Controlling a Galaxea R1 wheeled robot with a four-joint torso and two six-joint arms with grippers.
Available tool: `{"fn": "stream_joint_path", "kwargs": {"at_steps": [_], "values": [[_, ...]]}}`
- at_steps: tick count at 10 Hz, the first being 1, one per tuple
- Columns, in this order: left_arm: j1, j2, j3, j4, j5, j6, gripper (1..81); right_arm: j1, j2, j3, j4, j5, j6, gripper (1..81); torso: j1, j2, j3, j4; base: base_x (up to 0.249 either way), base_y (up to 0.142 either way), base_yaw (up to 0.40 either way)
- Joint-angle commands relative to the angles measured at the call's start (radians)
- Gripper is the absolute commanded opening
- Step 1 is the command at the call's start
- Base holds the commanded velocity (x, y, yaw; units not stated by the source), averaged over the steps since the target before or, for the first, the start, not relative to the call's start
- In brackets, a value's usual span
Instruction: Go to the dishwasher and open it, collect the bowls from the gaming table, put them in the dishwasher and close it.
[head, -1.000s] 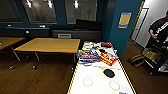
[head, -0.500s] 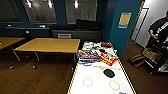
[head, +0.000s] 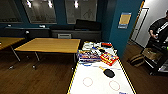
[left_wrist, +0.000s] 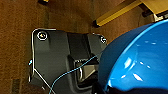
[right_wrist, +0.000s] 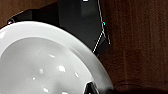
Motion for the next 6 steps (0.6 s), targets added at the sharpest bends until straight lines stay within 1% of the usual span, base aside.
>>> {"fn": "stream_joint_path", "kwargs": {"at_steps": [1,3,4,6], "values": [[-0.02,-0.042,0.012,0.008,0.034,-0.002,1.0,0.01,-0.032,0.003,-0.018,-0.042,-0.001,1.0,0.001,0.0,0.0,0.0,0.0,0.0,0.0],[-0.02,-0.042,0.012,0.008,0.034,-0.002,1.0,0.01,-0.03,0.003,-0.018,-0.039,-0.001,1.0,0.001,0.0,0.0,0.0,0.0,0.0,0.0],[-0.02,-0.039,0.008,0.008,0.034,-0.001,1.0,0.01,-0.03,0.003,-0.018,-0.039,-0.001,1.0,0.001,0.0,0.035,0.0,0.0,0.0,0.0],[-0.02,-0.026,-0.009,0.008,0.034,-0.002,1.0,0.01,-0.028,0.003,-0.018,-0.04,-0.001,1.0,0.001,0.0,0.067,0.0,0.0,0.0,0.0]]}}
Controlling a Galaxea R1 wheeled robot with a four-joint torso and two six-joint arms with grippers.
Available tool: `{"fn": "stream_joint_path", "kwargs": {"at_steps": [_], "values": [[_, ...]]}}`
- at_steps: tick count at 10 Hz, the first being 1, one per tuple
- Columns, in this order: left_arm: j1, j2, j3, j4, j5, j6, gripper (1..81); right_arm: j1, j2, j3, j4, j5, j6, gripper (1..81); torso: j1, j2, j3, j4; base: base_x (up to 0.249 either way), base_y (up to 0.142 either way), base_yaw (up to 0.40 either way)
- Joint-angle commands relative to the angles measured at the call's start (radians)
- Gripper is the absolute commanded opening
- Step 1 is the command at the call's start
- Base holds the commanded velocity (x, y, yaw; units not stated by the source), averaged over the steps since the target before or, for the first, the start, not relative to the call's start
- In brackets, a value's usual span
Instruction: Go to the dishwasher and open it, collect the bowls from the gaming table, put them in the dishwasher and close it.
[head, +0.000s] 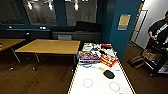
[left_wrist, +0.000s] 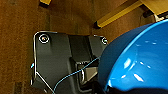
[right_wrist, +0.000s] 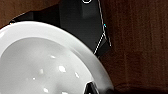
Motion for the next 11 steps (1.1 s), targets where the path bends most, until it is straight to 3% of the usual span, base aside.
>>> {"fn": "stream_joint_path", "kwargs": {"at_steps": [1,4,5,7,11], "values": [[-0.02,-0.031,0.009,0.01,0.034,-0.001,1.0,0.018,-0.029,0.003,-0.018,-0.043,-0.003,1.0,0.001,0.0,0.063,0.0,0.0,0.0,0.0],[-0.02,-0.028,0.003,0.01,0.034,-0.001,1.0,0.017,-0.028,-0.002,-0.019,-0.042,-0.001,1.0,0.001,0.0,0.14,0.0,0.0,0.0,0.0],[-0.02,-0.022,-0.008,0.01,0.034,-0.001,1.0,0.017,-0.023,-0.004,-0.018,-0.042,-0.001,1.0,0.001,-0.001,0.098,0.0,0.0,0.0,0.0],[-0.019,-0.016,-0.025,0.008,0.034,-0.001,1.0,0.018,-0.014,-0.011,-0.018,-0.043,-0.003,1.0,0.001,-0.002,0.13,0.0,0.0,0.0,0.0],[-0.017,-0.002,-0.057,0.008,0.034,-0.001,1.0,0.023,-0.003,-0.017,-0.018,-0.046,-0.001,1.0,0.001,-0.003,0.131,0.0,0.0,0.0,0.0]]}}
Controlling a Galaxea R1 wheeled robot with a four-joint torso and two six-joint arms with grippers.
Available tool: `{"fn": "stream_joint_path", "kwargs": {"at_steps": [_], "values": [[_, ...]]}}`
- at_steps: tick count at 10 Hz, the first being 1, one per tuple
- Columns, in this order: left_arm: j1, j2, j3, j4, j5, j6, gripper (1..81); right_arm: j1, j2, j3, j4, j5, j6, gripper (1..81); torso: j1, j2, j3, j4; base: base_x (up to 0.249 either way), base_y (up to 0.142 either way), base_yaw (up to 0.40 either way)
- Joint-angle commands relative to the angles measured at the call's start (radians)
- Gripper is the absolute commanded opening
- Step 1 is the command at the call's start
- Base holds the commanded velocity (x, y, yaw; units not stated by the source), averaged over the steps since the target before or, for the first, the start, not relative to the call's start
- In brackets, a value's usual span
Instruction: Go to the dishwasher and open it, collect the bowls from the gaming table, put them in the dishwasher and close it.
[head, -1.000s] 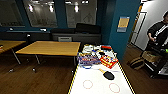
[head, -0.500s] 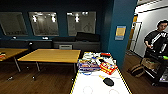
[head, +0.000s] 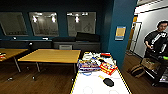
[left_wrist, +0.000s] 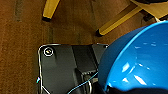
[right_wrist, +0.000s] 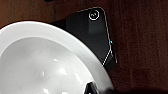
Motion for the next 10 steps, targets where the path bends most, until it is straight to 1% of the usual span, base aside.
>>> {"fn": "stream_joint_path", "kwargs": {"at_steps": [1,10], "values": [[-0.037,-0.033,0.004,0.008,0.026,-0.001,1.0,0.042,-0.024,-0.004,-0.014,-0.04,-0.001,1.0,0.001,0.0,0.0,0.0,0.0,0.0,0.0],[-0.037,-0.037,0.002,0.005,0.022,-0.006,1.0,0.045,-0.024,-0.006,-0.014,-0.042,-0.001,1.0,0.001,0.0,0.0,0.0,0.0,0.0,0.0]]}}
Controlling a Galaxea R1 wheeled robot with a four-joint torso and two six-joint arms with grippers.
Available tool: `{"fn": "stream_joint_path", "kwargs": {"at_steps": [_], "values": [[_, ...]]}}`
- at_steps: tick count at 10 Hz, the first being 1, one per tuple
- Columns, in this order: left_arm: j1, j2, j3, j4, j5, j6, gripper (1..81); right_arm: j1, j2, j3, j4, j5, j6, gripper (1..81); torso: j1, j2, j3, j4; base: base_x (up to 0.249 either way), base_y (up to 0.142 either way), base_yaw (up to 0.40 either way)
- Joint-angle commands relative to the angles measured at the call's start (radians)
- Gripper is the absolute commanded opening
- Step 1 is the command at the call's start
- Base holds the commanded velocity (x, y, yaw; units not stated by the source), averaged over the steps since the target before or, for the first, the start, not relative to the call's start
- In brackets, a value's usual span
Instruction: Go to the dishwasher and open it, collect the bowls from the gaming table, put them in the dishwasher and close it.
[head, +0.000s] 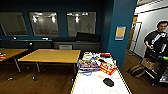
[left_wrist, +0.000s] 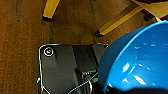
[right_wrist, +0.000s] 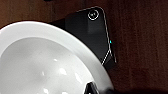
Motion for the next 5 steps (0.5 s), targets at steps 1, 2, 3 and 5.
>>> {"fn": "stream_joint_path", "kwargs": {"at_steps": [1,2,3,5], "values": [[-0.037,-0.047,0.016,0.006,0.022,-0.008,1.0,0.046,-0.024,-0.004,-0.014,-0.039,-0.001,1.0,0.001,0.0,0.0,0.0,0.0,0.0,0.0],[-0.037,-0.047,0.016,0.005,0.022,-0.011,1.0,0.048,-0.024,-0.004,-0.014,-0.039,-0.001,1.0,0.001,0.0,0.0,0.0,0.0,0.0,0.0],[-0.037,-0.047,0.016,0.006,0.022,-0.011,1.0,0.046,-0.024,-0.004,-0.014,-0.039,-0.001,1.0,0.001,0.0,0.0,0.0,0.0,0.0,0.0],[-0.037,-0.049,0.016,0.007,0.022,-0.011,1.0,0.046,-0.024,-0.004,-0.014,-0.039,-0.001,1.0,0.001,0.0,0.0,0.0,-0.033,0.0,0.0]]}}
